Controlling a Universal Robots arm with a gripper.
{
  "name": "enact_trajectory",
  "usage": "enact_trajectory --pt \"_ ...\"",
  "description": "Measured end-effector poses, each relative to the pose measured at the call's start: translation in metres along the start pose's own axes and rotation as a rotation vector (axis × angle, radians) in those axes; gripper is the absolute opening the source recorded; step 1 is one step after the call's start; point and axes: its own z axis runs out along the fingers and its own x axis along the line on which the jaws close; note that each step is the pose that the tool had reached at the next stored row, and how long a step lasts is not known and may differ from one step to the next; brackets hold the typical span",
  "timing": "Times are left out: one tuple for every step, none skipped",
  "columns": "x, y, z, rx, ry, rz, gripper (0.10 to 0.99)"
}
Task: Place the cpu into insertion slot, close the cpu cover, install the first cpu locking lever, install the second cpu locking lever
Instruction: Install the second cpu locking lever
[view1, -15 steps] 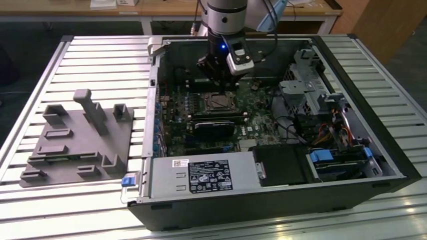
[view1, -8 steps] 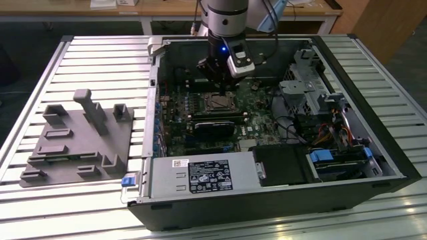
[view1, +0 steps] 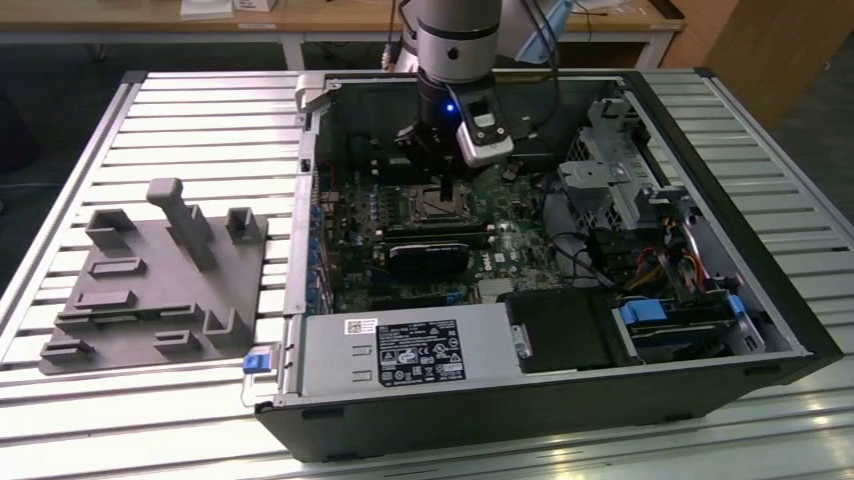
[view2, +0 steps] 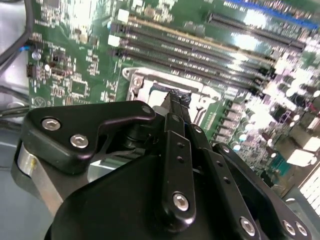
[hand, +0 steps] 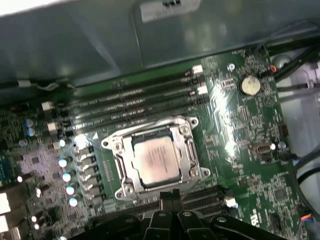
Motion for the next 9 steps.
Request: enact_trajectory --pt "-0.0006 -0.0022 0.0002 -0.001 0.0002 0.0 0.106" --pt "-0.0012 -0.0044 0.0004 -0.002 0.0003 0.0 0.106" --pt "-0.0018 -0.0066 0.0007 -0.003 0.0007 0.0 0.106" --pt "-0.0023 -0.0086 0.001 -0.004 0.0011 0.0 0.106" --pt "-0.0027 -0.01 0.0015 -0.007 0.0017 0.0 0.106" --pt "-0.003 -0.0112 0.002 -0.009 0.0024 -0.001 0.106" --pt "-0.0031 -0.0122 0.0026 -0.012 0.003 -0.002 0.106" --pt "-0.0027 -0.013 0.0031 -0.015 0.0038 -0.005 0.106" --pt "-0.0021 -0.0136 0.0037 -0.018 0.0047 -0.008 0.106"
